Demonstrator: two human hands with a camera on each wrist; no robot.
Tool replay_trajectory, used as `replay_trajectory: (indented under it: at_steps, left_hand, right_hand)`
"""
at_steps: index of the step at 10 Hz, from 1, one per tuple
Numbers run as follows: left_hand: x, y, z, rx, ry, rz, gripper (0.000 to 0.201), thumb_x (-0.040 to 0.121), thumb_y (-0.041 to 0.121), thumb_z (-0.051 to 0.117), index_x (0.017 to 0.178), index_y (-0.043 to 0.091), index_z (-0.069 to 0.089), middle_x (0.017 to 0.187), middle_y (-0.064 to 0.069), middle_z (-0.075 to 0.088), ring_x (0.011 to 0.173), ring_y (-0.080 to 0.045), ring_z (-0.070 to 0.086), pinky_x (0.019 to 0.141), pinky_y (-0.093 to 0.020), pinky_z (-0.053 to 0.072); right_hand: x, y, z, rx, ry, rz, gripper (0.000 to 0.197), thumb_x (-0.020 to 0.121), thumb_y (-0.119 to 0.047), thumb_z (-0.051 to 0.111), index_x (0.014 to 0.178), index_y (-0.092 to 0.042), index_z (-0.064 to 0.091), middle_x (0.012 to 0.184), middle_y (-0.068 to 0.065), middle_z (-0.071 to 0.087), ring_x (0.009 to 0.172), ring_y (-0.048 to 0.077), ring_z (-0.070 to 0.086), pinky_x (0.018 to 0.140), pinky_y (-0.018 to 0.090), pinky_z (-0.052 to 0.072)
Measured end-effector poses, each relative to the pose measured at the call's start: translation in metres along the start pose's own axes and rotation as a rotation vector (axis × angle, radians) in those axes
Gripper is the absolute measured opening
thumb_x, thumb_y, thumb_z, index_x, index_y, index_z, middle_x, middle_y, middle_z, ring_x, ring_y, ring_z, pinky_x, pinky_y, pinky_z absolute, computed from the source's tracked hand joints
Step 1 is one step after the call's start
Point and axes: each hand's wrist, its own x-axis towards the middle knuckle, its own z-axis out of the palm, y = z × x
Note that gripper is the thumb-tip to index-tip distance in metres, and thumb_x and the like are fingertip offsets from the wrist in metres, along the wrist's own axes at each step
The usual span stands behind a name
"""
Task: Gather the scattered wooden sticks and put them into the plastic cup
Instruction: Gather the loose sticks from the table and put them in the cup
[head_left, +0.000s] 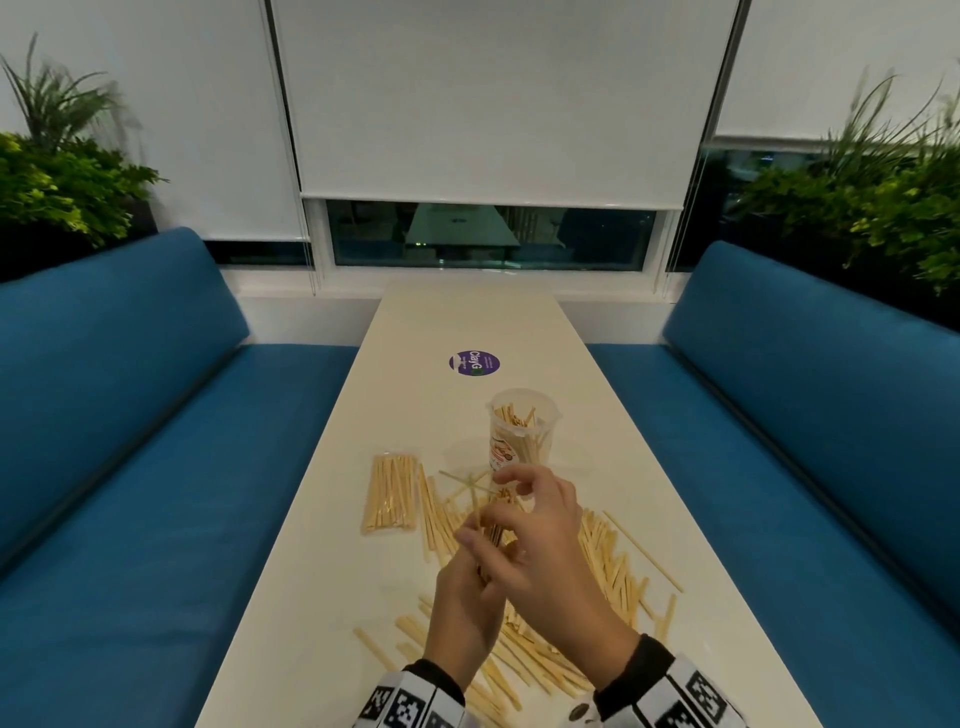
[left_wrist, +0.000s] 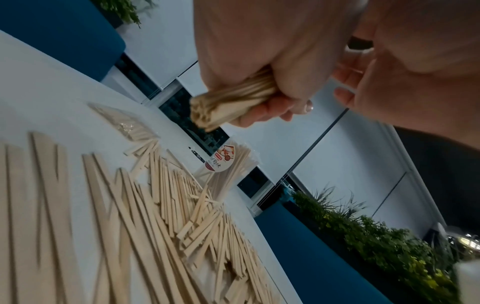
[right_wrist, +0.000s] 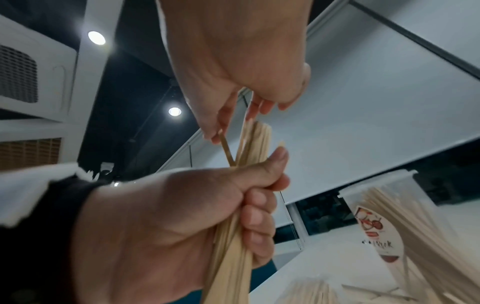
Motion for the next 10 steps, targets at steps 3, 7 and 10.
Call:
replay_trajectory:
  at_steps: [3, 7, 10]
  left_hand:
    - [0.003, -0.006, -0.010, -0.263, 0.044, -0.371, 0.032, 0.093, 0.037, 0.049, 0.081, 0.008, 0.051, 0.049, 0.005, 0.033, 0.043, -0.011, 0.032, 0.050, -0.024, 0.032]
    - [0.007, 0.009, -0.008, -0.565, 0.029, -0.404, 0.047, 0.090, 0.046, 0.045, 0.094, 0.003, 0.064, 0.052, 0.001, 0.043, 0.050, -0.011, 0.037, 0.041, -0.020, 0.036]
    - [0.013, 0.016, -0.013, -0.248, 0.283, -0.054, 0.027, 0.097, 0.033, 0.038, 0.085, 0.011, 0.049, 0.073, -0.001, 0.051, 0.072, -0.014, 0.052, 0.077, -0.028, 0.044]
  right_hand:
    - [0.015, 0.007, -0.030, 0.472, 0.271, 0.197, 0.015, 0.088, -0.026, 0.058, 0.097, -0.036, 0.064, 0.078, 0.003, 0.062, 0.053, 0.005, 0.051, 0.053, 0.012, 0.045]
    - [-0.003, 0.021, 0.008, 0.213, -0.121, 0.253, 0.008, 0.090, -0.022, 0.060, 0.089, -0.018, 0.067, 0.075, -0.008, 0.063, 0.069, 0.003, 0.063, 0.069, 0.018, 0.054]
    - [-0.012, 0.043, 0.025, 0.559, -0.290, 0.819, 0.026, 0.095, -0.041, 0.045, 0.107, -0.020, 0.054, 0.108, 0.004, 0.060, 0.093, 0.016, 0.059, 0.085, 0.028, 0.051]
